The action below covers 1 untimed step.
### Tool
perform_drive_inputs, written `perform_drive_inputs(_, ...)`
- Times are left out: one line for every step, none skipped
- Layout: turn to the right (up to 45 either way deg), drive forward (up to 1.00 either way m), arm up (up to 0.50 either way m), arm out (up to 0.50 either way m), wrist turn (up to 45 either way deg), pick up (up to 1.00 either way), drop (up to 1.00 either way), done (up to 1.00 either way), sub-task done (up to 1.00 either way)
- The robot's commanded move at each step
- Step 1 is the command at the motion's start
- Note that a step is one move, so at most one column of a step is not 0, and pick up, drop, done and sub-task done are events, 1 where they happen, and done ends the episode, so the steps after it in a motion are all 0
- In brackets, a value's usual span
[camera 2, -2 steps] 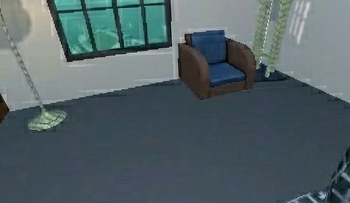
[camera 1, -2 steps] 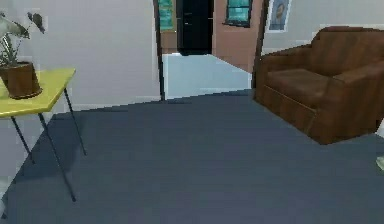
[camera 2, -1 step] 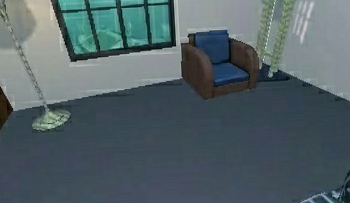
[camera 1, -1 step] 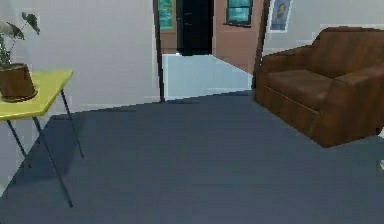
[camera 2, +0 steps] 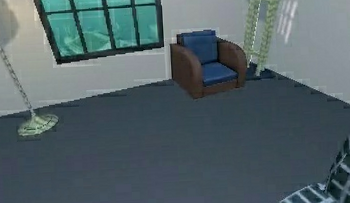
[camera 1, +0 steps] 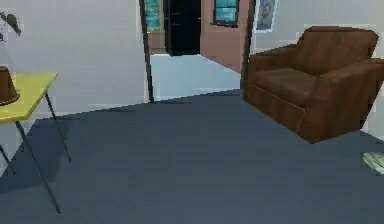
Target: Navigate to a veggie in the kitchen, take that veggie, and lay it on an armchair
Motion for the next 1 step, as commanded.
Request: perform_drive_inputs(0.0,1.0,0.0,0.0,0.0,0.0,0.0,0.0,0.0)
